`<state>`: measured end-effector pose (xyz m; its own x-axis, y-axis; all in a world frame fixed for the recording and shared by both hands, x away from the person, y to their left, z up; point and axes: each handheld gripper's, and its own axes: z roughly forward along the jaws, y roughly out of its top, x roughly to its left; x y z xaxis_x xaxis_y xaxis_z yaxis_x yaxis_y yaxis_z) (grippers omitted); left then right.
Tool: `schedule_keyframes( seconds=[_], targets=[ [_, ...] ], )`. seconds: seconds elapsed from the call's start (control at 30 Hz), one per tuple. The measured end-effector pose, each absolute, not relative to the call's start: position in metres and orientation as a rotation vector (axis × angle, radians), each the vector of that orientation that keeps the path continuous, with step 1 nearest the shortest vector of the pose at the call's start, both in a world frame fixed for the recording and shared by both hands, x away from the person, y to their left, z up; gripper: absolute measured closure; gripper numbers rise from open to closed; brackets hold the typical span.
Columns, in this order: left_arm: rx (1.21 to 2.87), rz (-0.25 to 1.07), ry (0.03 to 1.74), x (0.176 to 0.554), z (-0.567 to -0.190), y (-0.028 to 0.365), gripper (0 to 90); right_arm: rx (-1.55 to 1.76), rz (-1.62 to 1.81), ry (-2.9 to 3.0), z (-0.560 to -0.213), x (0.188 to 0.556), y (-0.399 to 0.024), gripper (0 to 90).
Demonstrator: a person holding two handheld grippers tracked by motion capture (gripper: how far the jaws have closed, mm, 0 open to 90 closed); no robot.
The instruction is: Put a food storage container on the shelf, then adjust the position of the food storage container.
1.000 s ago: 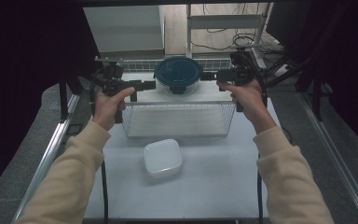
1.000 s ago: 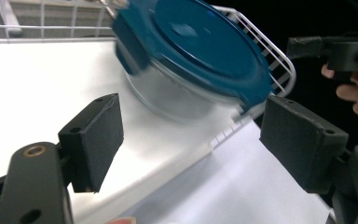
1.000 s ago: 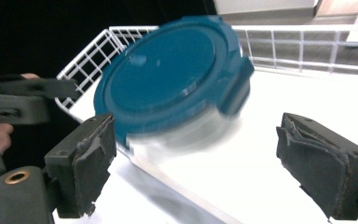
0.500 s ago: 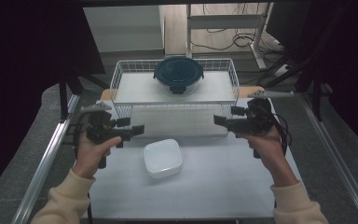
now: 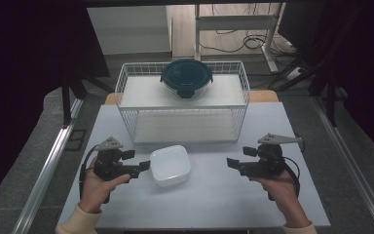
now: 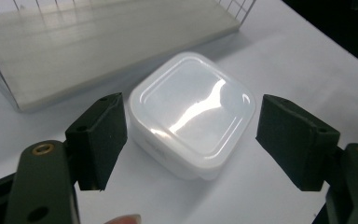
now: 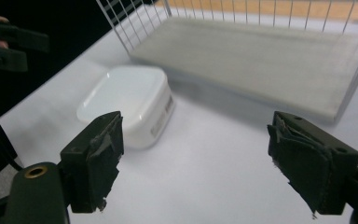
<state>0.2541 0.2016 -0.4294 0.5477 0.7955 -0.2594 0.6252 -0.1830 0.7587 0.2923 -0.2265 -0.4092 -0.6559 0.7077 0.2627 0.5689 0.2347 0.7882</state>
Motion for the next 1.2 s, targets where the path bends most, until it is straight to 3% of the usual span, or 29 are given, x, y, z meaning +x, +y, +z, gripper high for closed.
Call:
schedule_keyframes(
  seconds=[0.57, 1.2],
  targets=[
    [1.956, 0.233, 1.215, 0.250, -0.455, 0.202, 24.4, 1.268, 1.251, 2.413, -0.445, 0.279, -0.235, 21.6],
    [1.954, 0.259, 1.195, 0.251, -0.453, 0.204, 30.0, 1.284, 1.252, 2.414, -0.443, 0.284, -0.233, 22.0]
  ],
)
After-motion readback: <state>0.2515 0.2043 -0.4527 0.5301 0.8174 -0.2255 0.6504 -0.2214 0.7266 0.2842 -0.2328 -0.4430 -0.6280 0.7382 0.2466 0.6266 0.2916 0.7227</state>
